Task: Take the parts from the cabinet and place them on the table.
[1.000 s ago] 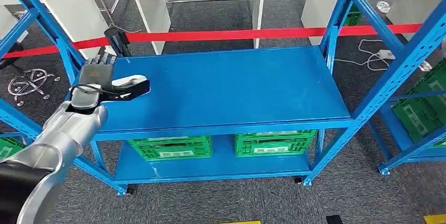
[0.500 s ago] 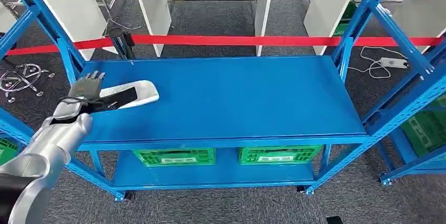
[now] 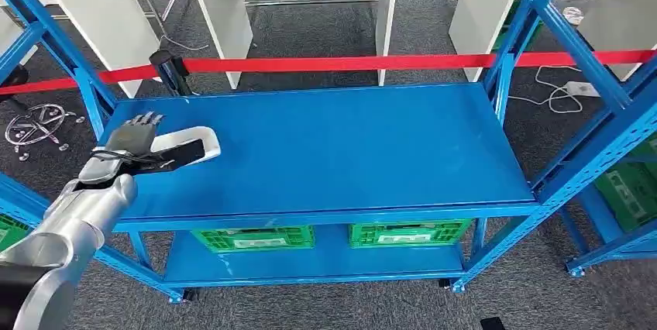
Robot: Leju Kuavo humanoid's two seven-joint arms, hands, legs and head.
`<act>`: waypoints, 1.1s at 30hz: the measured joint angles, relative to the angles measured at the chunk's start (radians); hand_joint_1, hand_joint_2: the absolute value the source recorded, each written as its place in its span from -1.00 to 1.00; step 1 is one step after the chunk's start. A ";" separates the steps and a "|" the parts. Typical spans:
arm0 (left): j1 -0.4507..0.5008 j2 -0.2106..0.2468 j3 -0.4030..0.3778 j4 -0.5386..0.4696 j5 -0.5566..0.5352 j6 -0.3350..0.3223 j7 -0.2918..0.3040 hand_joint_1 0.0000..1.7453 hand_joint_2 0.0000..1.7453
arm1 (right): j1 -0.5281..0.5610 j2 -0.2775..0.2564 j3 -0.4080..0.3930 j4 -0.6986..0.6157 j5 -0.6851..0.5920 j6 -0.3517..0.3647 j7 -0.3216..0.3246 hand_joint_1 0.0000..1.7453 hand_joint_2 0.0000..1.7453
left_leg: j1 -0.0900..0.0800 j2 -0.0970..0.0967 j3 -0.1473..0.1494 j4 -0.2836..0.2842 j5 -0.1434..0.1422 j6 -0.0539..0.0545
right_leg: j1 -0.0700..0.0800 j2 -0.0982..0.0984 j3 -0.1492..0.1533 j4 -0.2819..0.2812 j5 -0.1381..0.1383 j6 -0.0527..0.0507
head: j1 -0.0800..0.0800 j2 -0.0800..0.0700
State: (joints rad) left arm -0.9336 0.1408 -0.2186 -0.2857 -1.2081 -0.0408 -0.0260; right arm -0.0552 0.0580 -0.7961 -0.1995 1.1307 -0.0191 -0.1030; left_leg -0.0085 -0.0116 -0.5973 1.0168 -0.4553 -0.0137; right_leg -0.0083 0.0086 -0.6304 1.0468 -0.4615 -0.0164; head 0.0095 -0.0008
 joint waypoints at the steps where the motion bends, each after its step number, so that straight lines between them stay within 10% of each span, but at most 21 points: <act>1: 0.003 0.001 0.005 -0.004 0.005 0.006 -0.017 -1.00 -1.00 | 0.000 0.000 0.000 0.000 0.001 0.000 0.000 -1.00 -1.00 | 0.000 0.000 0.000 0.000 0.000 -0.001 | 0.000 0.000 0.000 0.000 -0.001 -0.001 | 0.000 0.000; 7: 0.015 0.004 0.022 -0.018 0.008 0.104 -0.060 -1.00 -1.00 | -0.001 0.000 -0.001 0.000 0.009 0.009 0.003 -1.00 -1.00 | 0.000 0.000 0.000 -0.001 0.000 -0.005 | 0.000 0.000 0.001 0.000 0.000 -0.001 | 0.000 0.000; 8: 0.017 0.004 0.024 -0.021 0.006 0.123 -0.066 -1.00 1.00 | -0.001 0.000 -0.002 0.000 0.011 0.010 0.004 -1.00 -1.00 | 0.000 0.000 0.000 0.000 0.000 -0.005 | -0.001 -0.001 0.001 0.000 0.000 -0.001 | 0.000 0.000; 23: 0.025 0.003 0.047 -0.046 -0.006 0.229 -0.099 -1.00 1.00 | -0.002 0.006 -0.019 0.000 0.033 0.013 0.000 -1.00 -1.00 | 0.002 0.003 0.008 -0.008 0.010 0.024 | -0.004 0.001 0.010 -0.008 0.004 0.028 | 0.000 0.000; 27: 0.029 -0.001 0.047 -0.047 -0.005 0.232 -0.100 -1.00 1.00 | -0.002 0.006 -0.019 0.000 0.034 0.013 -0.001 -1.00 -1.00 | 0.004 0.010 0.005 -0.015 0.018 0.033 | -0.007 -0.003 -0.077 0.206 -0.128 0.037 | 0.005 0.000; 29: 0.035 -0.002 0.048 -0.047 -0.005 0.229 -0.101 -1.00 1.00 | 0.000 0.006 -0.020 0.000 0.035 0.013 0.000 -1.00 -1.00 | 0.005 0.012 -0.002 -0.009 0.018 0.032 | -0.008 -0.003 -0.110 0.287 -0.142 0.043 | 0.005 0.000; 32: 0.034 -0.004 0.048 -0.047 -0.005 0.212 -0.103 -1.00 1.00 | -0.003 0.005 -0.020 0.000 0.037 0.014 0.005 -1.00 -1.00 | 0.011 0.012 -0.012 0.007 0.017 0.023 | -0.015 -0.006 0.007 0.082 -0.035 0.046 | 0.005 0.000; 33: 0.033 -0.004 0.048 -0.048 -0.005 0.209 -0.103 -1.00 1.00 | -0.005 0.005 -0.020 0.000 0.038 0.014 0.005 -1.00 -1.00 | 0.011 0.012 -0.016 0.014 0.014 0.016 | -0.017 -0.009 0.043 0.009 -0.037 0.046 | 0.005 0.000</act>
State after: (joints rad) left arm -0.9006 0.1369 -0.1709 -0.3334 -1.2131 0.1678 -0.1289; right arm -0.0604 0.0633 -0.8164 -0.1995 1.1685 -0.0053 -0.0984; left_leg 0.0025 0.0002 -0.6129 1.0311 -0.4410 0.0020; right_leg -0.0254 0.0001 -0.5878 1.0563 -0.4985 0.0300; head 0.0145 -0.0008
